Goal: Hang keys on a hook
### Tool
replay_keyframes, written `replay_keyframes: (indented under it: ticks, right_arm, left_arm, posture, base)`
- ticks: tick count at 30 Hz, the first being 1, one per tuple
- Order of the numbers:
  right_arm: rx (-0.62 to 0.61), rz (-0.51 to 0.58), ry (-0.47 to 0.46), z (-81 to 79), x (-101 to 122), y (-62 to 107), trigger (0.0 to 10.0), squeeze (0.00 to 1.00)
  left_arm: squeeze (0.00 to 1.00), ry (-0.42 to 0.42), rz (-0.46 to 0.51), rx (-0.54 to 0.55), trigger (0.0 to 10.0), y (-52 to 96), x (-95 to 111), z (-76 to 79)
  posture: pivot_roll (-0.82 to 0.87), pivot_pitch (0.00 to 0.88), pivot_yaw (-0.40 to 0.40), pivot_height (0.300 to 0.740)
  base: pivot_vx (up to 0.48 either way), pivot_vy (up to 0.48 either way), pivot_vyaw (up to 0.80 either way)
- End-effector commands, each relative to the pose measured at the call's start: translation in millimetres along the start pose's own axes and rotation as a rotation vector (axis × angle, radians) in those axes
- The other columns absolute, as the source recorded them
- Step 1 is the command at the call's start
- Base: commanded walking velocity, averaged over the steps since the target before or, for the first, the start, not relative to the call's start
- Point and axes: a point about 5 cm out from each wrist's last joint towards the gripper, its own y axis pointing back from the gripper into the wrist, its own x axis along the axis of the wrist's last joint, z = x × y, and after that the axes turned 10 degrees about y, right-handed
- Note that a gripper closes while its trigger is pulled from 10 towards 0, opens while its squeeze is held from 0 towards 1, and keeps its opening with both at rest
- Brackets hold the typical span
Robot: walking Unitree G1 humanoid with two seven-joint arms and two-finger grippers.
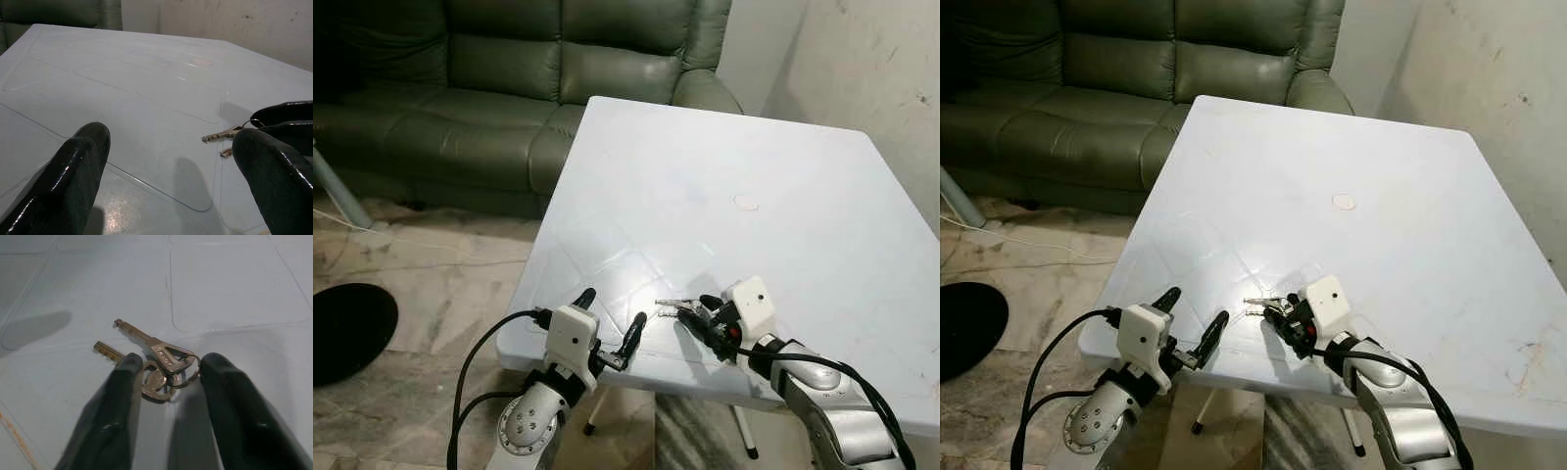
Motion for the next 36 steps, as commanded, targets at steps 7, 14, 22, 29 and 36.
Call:
replay_keyframes:
  ticks: [7, 14, 22, 29, 36]
  right_arm:
    - [-0.007, -0.013, 0.004, 3.4, 1.1, 1.0, 10.0, 0.0]
    - [0.003, -0.014, 0.0, 2.9, 0.0, 1.0, 10.0, 0.0]
    - [-0.029, 0.021, 0.015, 6.3, 3.8, 2.4, 0.0, 0.0]
    - [-0.025, 0.007, 0.022, 6.1, 2.7, 1.4, 3.2, 0.0]
    - [-0.008, -0.039, 0.01, 4.3, -1.3, -2.2, 10.0, 0.0]
  left_arm:
    - [0.0, 0.001, 0.005, 0.0, 10.0, -1.9, 2.1, 3.2]
    - [0.0, 0.0, 0.004, -0.002, 10.0, -2.3, 1.7, 3.2]
    - [0.0, -0.002, 0.004, -0.004, 10.0, -2.6, 1.7, 3.5]
    - [0.0, -0.005, 0.004, -0.004, 10.0, -2.9, 1.8, 3.4]
    - [0.0, -0.007, 0.005, -0.001, 10.0, -2.6, 1.9, 3.4]
  posture:
    - [0.03, 0.108, -0.104, 0.74]
    - [0.03, 0.102, -0.104, 0.74]
    - [0.03, 0.096, -0.103, 0.74]
    - [0.03, 0.093, -0.102, 0.74]
    - [0.04, 0.095, -0.104, 0.74]
  base:
    - [0.0, 0.0, 0.0]
    - [0.0, 0.0, 0.0]
    - [0.0, 0.0, 0.0]
    - [0.0, 0.0, 0.0]
    - [0.0, 0.0, 0.0]
